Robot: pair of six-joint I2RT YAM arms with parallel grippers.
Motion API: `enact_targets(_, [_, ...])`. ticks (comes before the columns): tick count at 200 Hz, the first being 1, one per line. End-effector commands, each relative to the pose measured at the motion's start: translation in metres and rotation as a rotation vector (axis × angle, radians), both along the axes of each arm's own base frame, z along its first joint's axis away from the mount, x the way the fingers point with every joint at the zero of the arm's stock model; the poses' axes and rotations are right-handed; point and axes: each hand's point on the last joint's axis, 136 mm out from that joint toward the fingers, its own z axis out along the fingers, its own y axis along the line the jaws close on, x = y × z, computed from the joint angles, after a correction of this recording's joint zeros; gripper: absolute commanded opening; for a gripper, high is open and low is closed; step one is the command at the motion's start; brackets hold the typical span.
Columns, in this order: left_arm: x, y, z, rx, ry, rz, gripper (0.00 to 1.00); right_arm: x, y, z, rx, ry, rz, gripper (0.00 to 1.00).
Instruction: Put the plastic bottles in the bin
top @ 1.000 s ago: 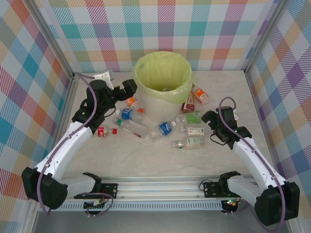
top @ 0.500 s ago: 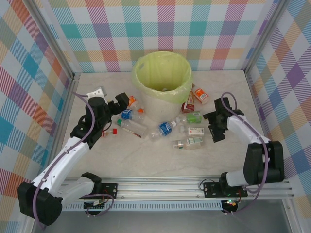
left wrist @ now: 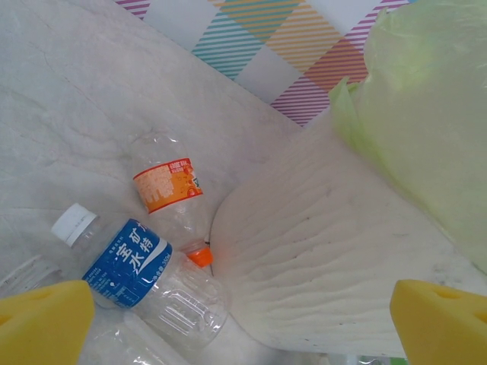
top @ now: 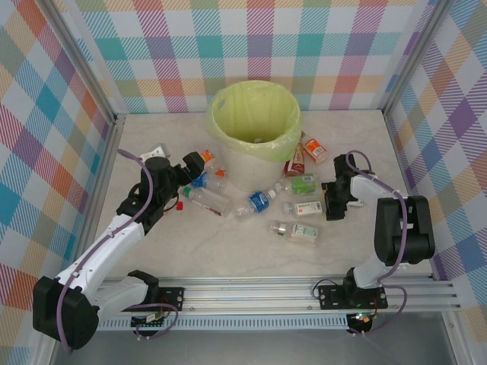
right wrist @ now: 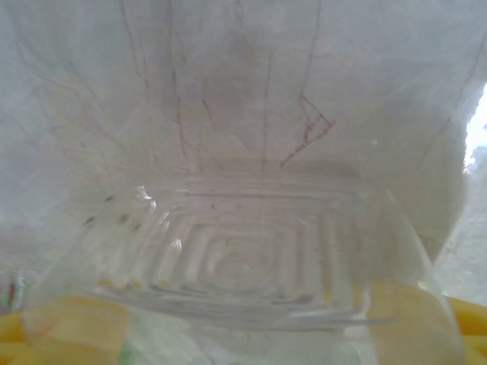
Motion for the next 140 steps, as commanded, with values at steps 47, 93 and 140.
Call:
enact_targets(47, [-0.002,0.006,-0.008,0.034,0.019,0.006,1.0,-0.002,-0.014,0.012,-0.04,-0.043,-0.082,0.66])
enact_targets(93, [-0.003,0.021,-0.016,0.067,0.053,0.076,1.0,0.006,-0.037,0.068,-0.161,-0.256,-0.102,0.59])
enact_targets(140, [-0.008,0.041,-0.025,0.067,0.086,0.173,1.0,0.02,-0.056,0.18,-0.382,-0.648,-0.007,0.54])
